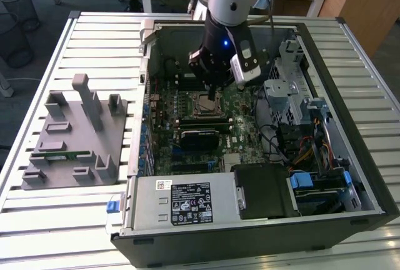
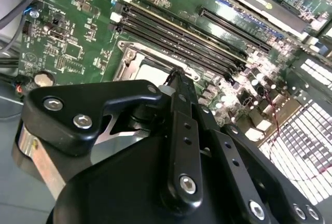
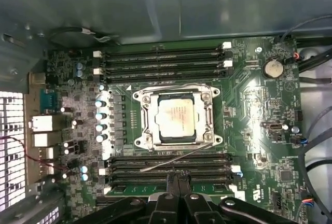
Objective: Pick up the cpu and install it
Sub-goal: 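Install the second cpu locking lever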
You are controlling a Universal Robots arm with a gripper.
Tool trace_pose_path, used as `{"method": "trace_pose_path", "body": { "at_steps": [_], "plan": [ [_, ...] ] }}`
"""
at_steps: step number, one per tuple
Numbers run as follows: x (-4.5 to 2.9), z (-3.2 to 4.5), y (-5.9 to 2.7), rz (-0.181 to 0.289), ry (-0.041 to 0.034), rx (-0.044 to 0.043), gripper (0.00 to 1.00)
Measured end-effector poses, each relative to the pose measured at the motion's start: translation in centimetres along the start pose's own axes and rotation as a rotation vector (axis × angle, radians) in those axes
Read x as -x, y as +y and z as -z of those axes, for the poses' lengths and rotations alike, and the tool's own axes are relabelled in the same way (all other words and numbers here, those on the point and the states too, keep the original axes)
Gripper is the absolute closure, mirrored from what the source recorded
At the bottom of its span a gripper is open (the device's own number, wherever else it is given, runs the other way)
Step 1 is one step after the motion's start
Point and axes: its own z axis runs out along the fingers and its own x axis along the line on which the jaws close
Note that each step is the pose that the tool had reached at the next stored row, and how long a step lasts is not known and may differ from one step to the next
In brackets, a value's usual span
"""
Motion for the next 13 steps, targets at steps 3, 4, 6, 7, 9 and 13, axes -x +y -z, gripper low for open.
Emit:
{"method": "trace_pose_path", "body": {
  "at_steps": [3, 4, 6, 7, 9, 13],
  "plan": [
    [-0.33, -0.57, -0.04, 0.0, -0.0001, 0.0002, 0.89],
    [-0.42, -0.76, -0.05, 0.0, -0.0001, 0.0001, 0.89],
    [-0.43, -1.12, -0.07, 0.0, 0.0, 0.0001, 0.89],
    [-0.42, -1.3, -0.08, 0.0, -0.0001, 0.0001, 0.89],
    [-0.4, -1.53, -0.08, 0.0, -0.0001, 0.0003, 0.89],
    [-0.38, -2.06, -0.11, 0.0, 0.0, 0.0003, 0.89]
  ]
}}
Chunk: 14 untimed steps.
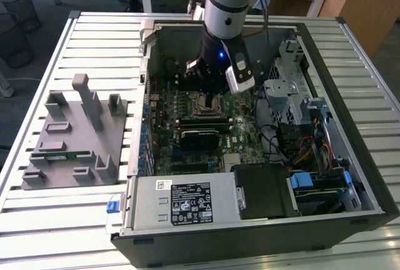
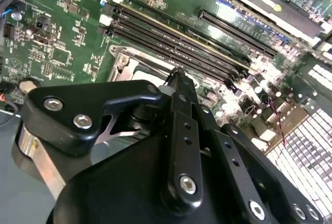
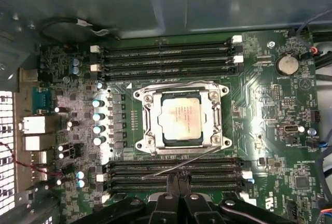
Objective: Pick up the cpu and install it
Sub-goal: 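Install the second cpu locking lever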
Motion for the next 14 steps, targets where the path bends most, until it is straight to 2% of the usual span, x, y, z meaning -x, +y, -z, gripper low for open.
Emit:
{"method": "trace_pose_path", "body": {
  "at_steps": [6, 10, 13, 14],
  "plan": [
    [-0.23, -1.06, -0.06, 0.001, 0.0, 0.0003, 0.89],
    [-0.58, -1.35, -0.09, 0.001, 0.0002, 0.0027, 0.89],
    [-0.75, -1.5, -0.09, 0.002, 0.0006, 0.0078, 0.89],
    [-0.75, -1.53, -0.09, 0.003, 0.0011, 0.0153, 0.89]
  ]
}}
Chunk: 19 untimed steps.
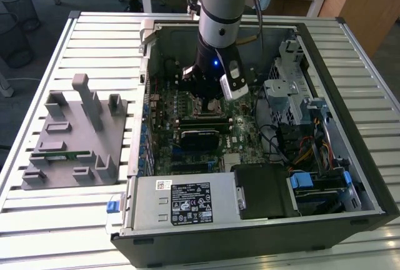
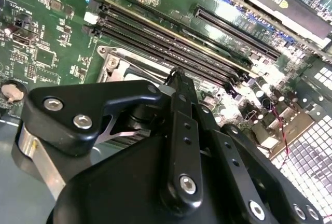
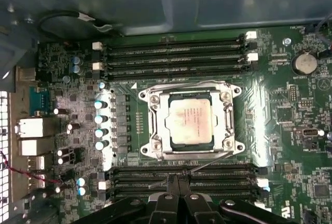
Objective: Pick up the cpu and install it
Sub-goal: 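Install the second cpu locking lever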
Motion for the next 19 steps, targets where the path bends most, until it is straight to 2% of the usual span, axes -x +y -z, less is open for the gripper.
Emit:
{"method": "trace_pose_path", "body": {
  "at_steps": [3, 4, 8, 10, 19],
  "plan": [
    [0.0, -0.14, -0.01, 0.002, 0.0019, 0.0302, 0.89],
    [0.01, -0.21, -0.01, 0.002, 0.0021, 0.0342, 0.89],
    [0.02, -0.42, -0.19, 0.003, 0.0026, 0.0398, 0.89],
    [-0.05, -0.51, -0.36, 0.003, 0.0029, 0.0456, 0.89],
    [-0.9, -1.27, -0.85, 0.006, 0.0052, 0.0799, 0.89]
  ]
}}
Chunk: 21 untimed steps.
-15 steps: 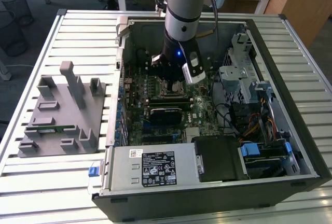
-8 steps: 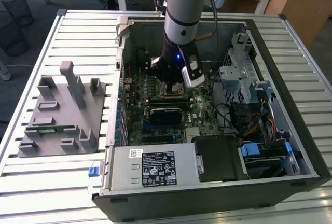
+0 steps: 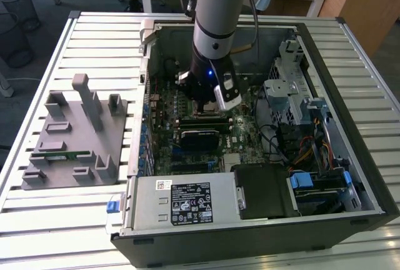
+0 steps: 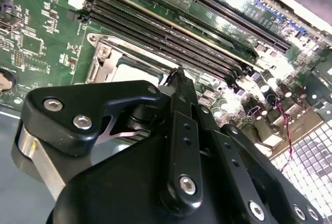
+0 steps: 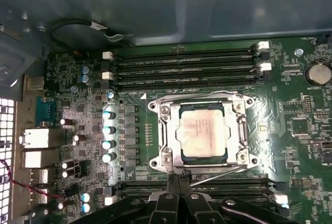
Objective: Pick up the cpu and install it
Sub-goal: 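Install the second cpu locking lever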
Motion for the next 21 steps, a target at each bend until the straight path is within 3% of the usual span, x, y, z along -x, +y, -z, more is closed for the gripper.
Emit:
{"method": "trace_pose_path", "body": {
  "at_steps": [2, 3, 5, 6, 7, 16, 21],
  "plan": [
    [-0.03, -0.2, -0.18, 0.0, 0.0004, 0.0062, 0.89],
    [-0.11, -0.51, -0.43, 0.001, 0.0013, 0.0193, 0.89],
    [-0.16, -0.65, -0.58, 0.002, 0.002, 0.0305, 0.89],
    [-0.27, -0.85, -0.85, 0.004, 0.0034, 0.0518, 0.89],
    [-0.28, -0.88, -0.96, 0.004, 0.0033, 0.056, 0.89],
    [-0.59, -1.1, -1.66, 0.027, 0.0015, 0.058, 0.89],
    [-0.86, -1.46, -1.81, 0.047, 0.0022, 0.065, 0.89]
  ]
}}
